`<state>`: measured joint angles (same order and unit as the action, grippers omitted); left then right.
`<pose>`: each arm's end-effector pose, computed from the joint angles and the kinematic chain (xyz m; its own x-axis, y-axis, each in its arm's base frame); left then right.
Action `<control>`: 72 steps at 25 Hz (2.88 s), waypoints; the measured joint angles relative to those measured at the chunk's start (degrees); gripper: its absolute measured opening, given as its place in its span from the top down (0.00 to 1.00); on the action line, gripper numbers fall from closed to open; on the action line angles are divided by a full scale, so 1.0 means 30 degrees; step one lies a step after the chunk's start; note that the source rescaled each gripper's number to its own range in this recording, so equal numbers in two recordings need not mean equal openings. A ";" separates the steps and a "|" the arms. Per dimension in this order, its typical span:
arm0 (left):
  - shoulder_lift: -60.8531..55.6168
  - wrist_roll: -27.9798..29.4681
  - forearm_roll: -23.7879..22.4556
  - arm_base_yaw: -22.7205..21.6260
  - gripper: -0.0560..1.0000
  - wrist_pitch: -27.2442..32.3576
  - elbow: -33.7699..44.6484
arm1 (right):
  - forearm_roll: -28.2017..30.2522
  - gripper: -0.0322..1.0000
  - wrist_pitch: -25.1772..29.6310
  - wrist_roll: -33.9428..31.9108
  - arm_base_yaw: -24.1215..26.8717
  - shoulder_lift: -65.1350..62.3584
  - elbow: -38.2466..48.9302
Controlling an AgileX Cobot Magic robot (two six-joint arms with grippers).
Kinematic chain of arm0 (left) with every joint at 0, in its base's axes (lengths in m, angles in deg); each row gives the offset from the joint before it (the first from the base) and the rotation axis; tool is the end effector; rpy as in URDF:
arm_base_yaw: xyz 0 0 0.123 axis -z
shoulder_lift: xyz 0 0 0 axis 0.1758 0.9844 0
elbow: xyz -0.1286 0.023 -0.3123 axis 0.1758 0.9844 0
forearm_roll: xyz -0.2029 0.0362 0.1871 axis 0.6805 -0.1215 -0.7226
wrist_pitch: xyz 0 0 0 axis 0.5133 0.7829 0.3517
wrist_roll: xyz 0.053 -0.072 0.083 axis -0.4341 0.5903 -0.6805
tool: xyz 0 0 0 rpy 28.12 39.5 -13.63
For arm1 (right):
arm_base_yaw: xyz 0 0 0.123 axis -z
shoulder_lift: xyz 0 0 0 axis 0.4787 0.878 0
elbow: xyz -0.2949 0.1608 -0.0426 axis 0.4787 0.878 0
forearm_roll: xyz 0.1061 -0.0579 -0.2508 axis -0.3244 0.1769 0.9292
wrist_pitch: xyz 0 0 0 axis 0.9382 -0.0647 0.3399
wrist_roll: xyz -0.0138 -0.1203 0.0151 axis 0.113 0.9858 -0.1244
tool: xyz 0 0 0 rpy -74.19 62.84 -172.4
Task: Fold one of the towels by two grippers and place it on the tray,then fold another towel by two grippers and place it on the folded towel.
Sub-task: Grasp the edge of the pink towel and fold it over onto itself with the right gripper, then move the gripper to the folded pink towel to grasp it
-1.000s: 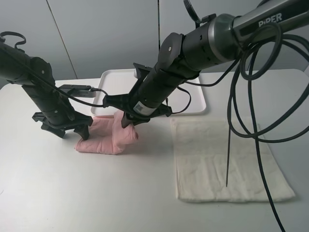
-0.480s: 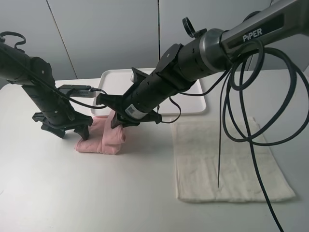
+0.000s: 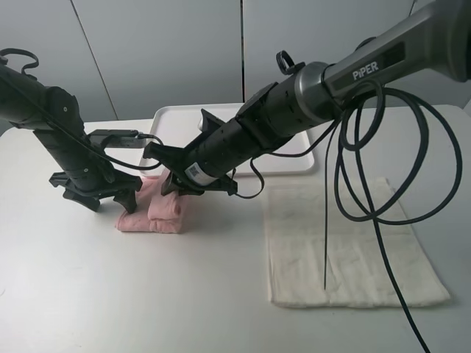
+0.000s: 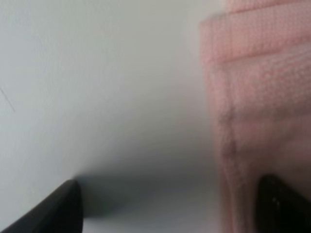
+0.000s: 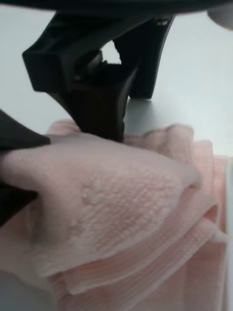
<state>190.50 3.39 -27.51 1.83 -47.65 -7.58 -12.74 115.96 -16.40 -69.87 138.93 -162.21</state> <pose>0.3843 -0.0852 0.0876 -0.9878 0.1233 -0.0957 0.1275 0.9911 -0.0388 0.3433 0.3743 0.1093 -0.9862 0.0241 -0.1639 -0.1006 0.6993 0.7077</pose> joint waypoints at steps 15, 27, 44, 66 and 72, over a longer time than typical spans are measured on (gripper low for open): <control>-0.0664 -0.1842 0.1821 0.0000 0.07 0.0512 0.0152 | -0.2118 0.91 0.0267 0.2231 0.0000 0.0074 0.0000; -0.3500 -0.1883 0.1552 0.0000 0.07 0.1397 0.0196 | -0.1619 0.91 0.0369 0.2247 0.0000 0.0074 0.0000; -0.5964 -0.1950 0.0803 0.0000 0.07 0.4909 -0.2814 | -0.5335 0.46 -0.0646 0.4324 -0.1496 0.0148 0.0000; -0.6058 -0.1912 0.0628 0.0000 0.07 0.6173 -0.3081 | -0.6408 0.23 0.0098 0.6504 -0.1633 0.0186 -0.0734; -0.6058 -0.1912 0.0591 0.0000 0.07 0.6210 -0.3081 | -0.2654 0.23 -0.0097 0.4020 -0.0949 0.0186 -0.0749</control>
<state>172.32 -2.34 -25.73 1.83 -29.03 -16.82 -20.70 115.67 -4.34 -72.72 139.48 -164.46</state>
